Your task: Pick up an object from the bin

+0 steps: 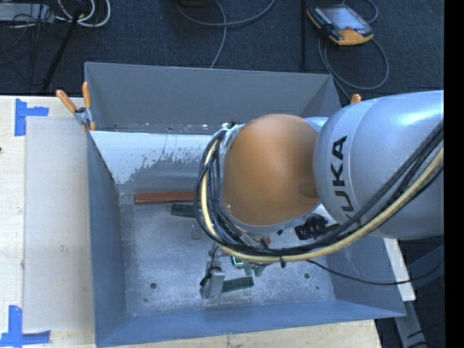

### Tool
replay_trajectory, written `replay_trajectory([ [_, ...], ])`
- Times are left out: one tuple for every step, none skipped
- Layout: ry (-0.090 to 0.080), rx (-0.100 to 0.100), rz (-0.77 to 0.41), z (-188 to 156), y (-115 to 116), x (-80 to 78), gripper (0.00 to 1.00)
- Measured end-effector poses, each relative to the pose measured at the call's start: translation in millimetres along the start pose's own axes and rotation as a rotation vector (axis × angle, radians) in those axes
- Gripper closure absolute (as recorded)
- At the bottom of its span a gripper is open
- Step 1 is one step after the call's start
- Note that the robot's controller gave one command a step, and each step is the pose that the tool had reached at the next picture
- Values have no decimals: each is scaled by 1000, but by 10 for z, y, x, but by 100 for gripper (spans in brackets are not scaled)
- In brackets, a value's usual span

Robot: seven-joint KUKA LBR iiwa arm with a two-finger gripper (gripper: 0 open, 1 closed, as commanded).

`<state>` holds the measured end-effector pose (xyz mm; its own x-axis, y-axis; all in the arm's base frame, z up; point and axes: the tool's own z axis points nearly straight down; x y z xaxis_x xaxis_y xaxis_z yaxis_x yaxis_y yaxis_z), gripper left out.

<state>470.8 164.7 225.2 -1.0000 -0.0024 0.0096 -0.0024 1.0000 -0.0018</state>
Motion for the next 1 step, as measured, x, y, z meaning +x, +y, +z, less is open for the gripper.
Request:
replay_trajectory([
  [-1, 1, -2, 1594, -825, -272, 0],
])
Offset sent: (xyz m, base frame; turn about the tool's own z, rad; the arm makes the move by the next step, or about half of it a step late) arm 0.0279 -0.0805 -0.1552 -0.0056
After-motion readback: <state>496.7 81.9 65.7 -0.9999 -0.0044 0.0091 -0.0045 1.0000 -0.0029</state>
